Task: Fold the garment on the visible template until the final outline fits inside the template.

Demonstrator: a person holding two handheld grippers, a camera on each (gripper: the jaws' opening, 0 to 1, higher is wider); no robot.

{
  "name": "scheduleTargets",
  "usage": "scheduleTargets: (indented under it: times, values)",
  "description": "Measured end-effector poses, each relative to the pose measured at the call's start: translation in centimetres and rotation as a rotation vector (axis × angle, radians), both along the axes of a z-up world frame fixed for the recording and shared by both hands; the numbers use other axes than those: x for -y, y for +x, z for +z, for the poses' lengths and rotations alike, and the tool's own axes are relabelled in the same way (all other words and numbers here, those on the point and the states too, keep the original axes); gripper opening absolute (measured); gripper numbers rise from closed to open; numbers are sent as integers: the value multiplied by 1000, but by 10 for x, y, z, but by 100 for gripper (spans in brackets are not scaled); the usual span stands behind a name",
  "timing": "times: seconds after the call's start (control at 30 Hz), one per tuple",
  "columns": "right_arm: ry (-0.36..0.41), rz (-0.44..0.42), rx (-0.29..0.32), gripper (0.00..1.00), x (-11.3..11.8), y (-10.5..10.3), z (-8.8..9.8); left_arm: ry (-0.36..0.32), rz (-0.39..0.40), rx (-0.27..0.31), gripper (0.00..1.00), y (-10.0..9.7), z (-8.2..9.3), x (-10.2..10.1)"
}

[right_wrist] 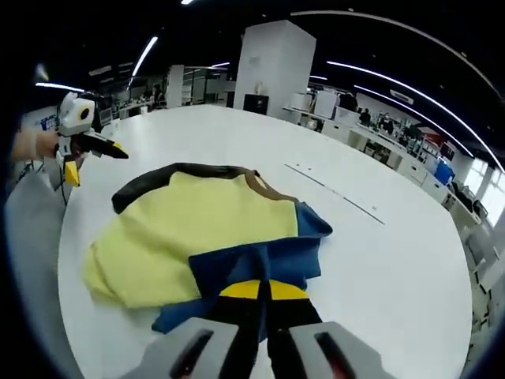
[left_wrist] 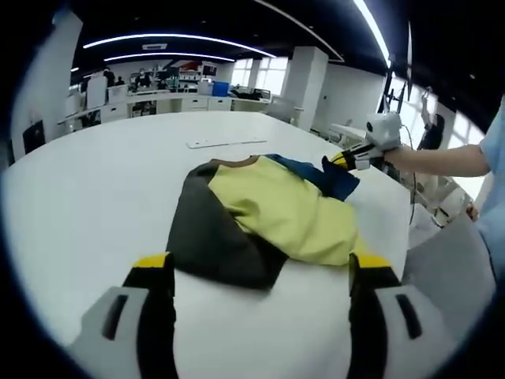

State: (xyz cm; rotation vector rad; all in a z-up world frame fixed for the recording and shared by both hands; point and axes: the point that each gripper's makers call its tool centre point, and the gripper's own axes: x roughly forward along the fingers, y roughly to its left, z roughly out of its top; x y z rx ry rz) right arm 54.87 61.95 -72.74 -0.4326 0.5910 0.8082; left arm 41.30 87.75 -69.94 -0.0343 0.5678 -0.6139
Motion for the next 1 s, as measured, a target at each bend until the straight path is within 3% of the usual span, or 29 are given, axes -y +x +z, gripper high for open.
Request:
scheduleTargets:
  times: [0.3, 0.53, 0.73, 0.8, 1.0]
  values:
    - [-14, -6, -57, 0, -11, 11, -24, 0, 14, -12, 88, -1, -3, -6]
    - [-11, -11, -76, 0, -12, 11, -27, -2, 12, -16, 88, -1, -4, -6]
    - [-11, -17, -75, 0, -9, 10, -25, -6, 3, -14, 88, 0, -4, -2]
    - [22, -46, -77, 0, -9, 11, -20, -7, 0, -14, 88, 0, -4, -1]
    - [81, -111, -67, 11, -1, 14, -5, -6, -6, -11, 88, -1, -4, 1]
